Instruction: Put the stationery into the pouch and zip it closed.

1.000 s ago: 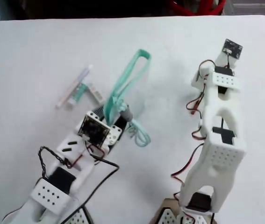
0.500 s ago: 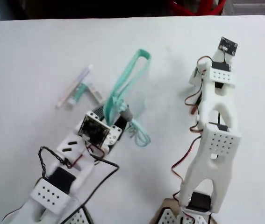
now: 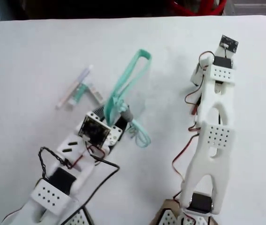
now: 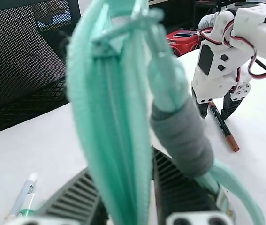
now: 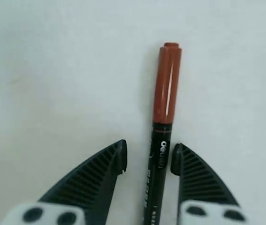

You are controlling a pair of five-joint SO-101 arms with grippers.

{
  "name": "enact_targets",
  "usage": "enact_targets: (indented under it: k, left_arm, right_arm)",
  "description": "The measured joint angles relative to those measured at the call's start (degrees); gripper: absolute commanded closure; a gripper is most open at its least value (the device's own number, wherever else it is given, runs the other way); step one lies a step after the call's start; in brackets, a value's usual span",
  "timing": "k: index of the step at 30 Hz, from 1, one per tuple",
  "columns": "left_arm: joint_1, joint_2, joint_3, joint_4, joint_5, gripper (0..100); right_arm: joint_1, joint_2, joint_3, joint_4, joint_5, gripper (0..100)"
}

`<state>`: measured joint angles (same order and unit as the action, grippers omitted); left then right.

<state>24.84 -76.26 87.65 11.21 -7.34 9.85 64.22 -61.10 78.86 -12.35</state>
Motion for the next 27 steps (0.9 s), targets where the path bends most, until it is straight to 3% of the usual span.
enact_targets:
  k: [2,17,24,27]
  left_arm:
    - [0.00,0.00,0.00,0.00,0.00,89]
    - [0.00,0.00,0.00,0.00,0.00,89]
    - [0.00,0.00,0.00,0.00,0.00,89]
    - [-0.35,0.00,0.00,0.00,0.00,89]
  right_arm:
    - [0.62,1.67,-2.90,1.23,0.00,98.7]
    - [1.41,7.12,-15.21,8.09,0.00,98.1]
    - [-4.22,6.68,-30.59,17.41,4.92,98.1]
    - [-5.54,1.14,-30.51,19.08,5.45,98.1]
